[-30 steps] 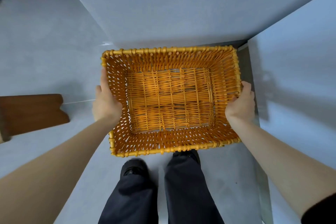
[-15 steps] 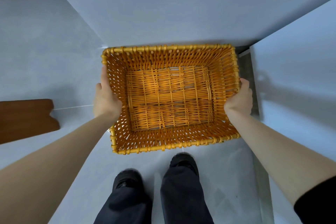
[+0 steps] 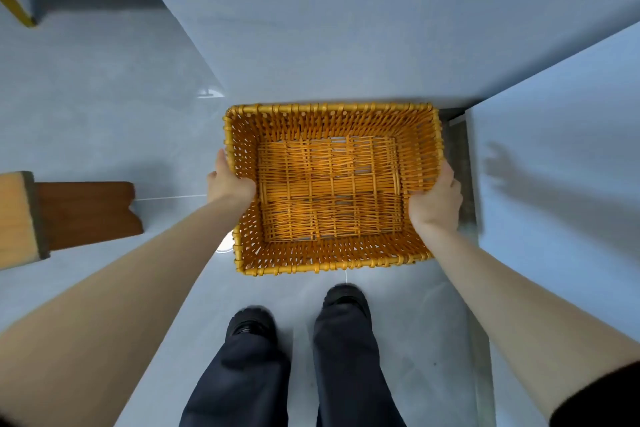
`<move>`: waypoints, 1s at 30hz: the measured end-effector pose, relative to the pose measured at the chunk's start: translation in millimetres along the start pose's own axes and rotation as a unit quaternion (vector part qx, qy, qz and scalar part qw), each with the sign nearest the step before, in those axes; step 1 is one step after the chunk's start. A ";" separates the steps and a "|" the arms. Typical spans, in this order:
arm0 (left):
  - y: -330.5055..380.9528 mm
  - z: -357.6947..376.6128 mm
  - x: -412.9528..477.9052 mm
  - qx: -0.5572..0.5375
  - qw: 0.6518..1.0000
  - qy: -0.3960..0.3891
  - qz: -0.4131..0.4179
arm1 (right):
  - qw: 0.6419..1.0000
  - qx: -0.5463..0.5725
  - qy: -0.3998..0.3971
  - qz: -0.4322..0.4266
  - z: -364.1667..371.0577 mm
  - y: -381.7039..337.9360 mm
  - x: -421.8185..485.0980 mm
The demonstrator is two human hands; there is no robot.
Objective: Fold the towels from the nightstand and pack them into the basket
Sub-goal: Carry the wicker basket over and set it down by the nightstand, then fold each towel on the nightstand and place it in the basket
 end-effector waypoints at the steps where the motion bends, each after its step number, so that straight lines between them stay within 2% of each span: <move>1: 5.7 -4.5 -11.8 0.002 1.000 -0.013 0.010 | 1.000 0.006 -0.011 0.001 -5.5 -7.8 -10.7; 7: 54.0 -68.7 -106.2 0.086 0.987 -0.050 0.125 | 0.997 0.043 -0.057 -0.043 -74.1 -68.9 -89.6; 11: 92.6 -126.4 -182.8 0.083 0.976 -0.071 0.189 | 0.990 0.058 -0.082 -0.104 -131.3 -113.7 -148.2; 18: 118.9 -246.1 -312.8 -0.019 0.978 -0.043 0.203 | 0.966 0.122 -0.133 -0.184 -227.6 -189.6 -251.7; 26: 84.3 -358.4 -414.9 -0.095 0.978 0.051 0.177 | 0.920 0.133 -0.231 -0.289 -304.9 -265.5 -342.6; 30: 76.2 -400.8 -443.9 -0.118 0.969 0.098 0.195 | 0.892 0.145 -0.253 -0.344 -332.4 -306.3 -384.5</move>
Point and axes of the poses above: each hand's wrist, its own x-axis towards the middle knuckle, its own z-axis out of the palm, y = z × x, the point moved 5 cm from there along x, towards the middle knuckle, and after that the axes turned 2 degrees about z, right-handed, at the moved point
